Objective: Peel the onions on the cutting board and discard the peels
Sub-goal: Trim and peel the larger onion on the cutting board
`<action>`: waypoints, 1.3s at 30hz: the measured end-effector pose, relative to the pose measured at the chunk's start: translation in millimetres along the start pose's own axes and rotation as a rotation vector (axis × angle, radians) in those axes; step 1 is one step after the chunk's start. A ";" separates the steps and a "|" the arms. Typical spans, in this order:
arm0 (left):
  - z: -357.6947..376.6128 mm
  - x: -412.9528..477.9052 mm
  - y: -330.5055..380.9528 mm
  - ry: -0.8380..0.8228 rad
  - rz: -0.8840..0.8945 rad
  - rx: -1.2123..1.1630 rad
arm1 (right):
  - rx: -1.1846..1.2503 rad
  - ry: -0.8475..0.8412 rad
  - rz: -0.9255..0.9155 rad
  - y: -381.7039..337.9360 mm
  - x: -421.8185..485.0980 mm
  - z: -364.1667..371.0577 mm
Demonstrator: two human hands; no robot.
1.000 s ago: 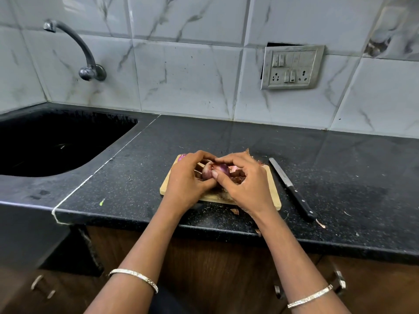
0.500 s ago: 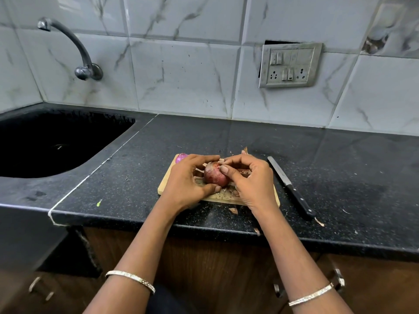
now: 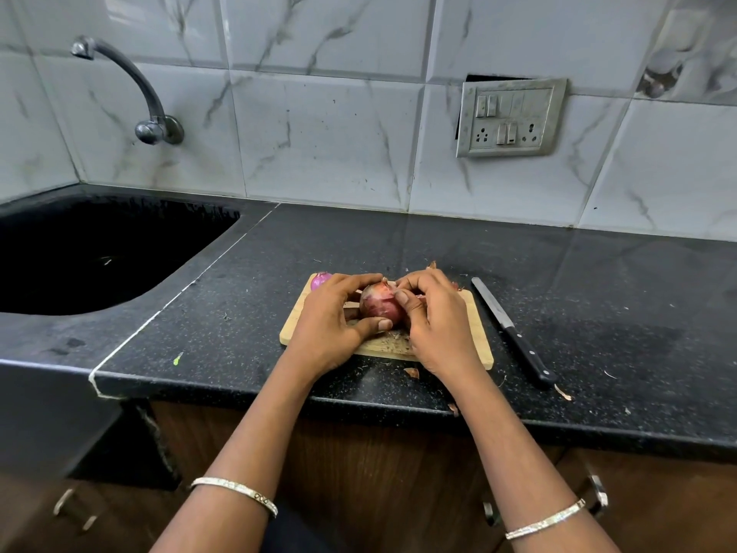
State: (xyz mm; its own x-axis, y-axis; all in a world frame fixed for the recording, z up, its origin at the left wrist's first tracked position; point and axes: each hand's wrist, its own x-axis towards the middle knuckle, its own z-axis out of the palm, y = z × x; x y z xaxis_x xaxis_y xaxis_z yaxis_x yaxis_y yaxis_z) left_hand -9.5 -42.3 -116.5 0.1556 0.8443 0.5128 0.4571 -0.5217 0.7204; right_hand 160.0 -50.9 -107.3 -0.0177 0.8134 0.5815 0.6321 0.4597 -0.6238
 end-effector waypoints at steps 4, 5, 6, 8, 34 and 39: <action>0.1 0.7 0.7 0.022 -0.021 -0.020 | 0.003 0.020 0.023 -2.1 -1.5 -1.4; 0.2 0.7 0.9 0.023 -0.024 -0.017 | 0.004 0.037 0.025 -2.2 -1.7 -1.7; 0.1 0.5 1.2 0.024 -0.026 -0.017 | 0.005 0.050 0.030 -2.6 -2.1 -2.2; -0.1 0.1 1.4 0.024 -0.042 -0.040 | 0.017 0.081 0.050 -3.3 -2.7 -3.6; -1.3 -0.8 0.5 -0.073 -0.047 -0.152 | 0.110 0.041 0.034 -6.9 -3.7 -5.1; -2.7 -0.3 2.9 -0.081 -0.071 -0.169 | 0.097 0.011 0.091 -4.9 -3.1 -5.9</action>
State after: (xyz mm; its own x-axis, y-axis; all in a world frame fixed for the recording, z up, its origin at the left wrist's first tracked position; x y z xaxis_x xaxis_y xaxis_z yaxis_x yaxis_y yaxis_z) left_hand -10.6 -44.4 -113.3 0.2011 0.8832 0.4238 0.3172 -0.4680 0.8248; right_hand 161.5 -57.7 -102.9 0.0454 0.8493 0.5260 0.5528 0.4172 -0.7214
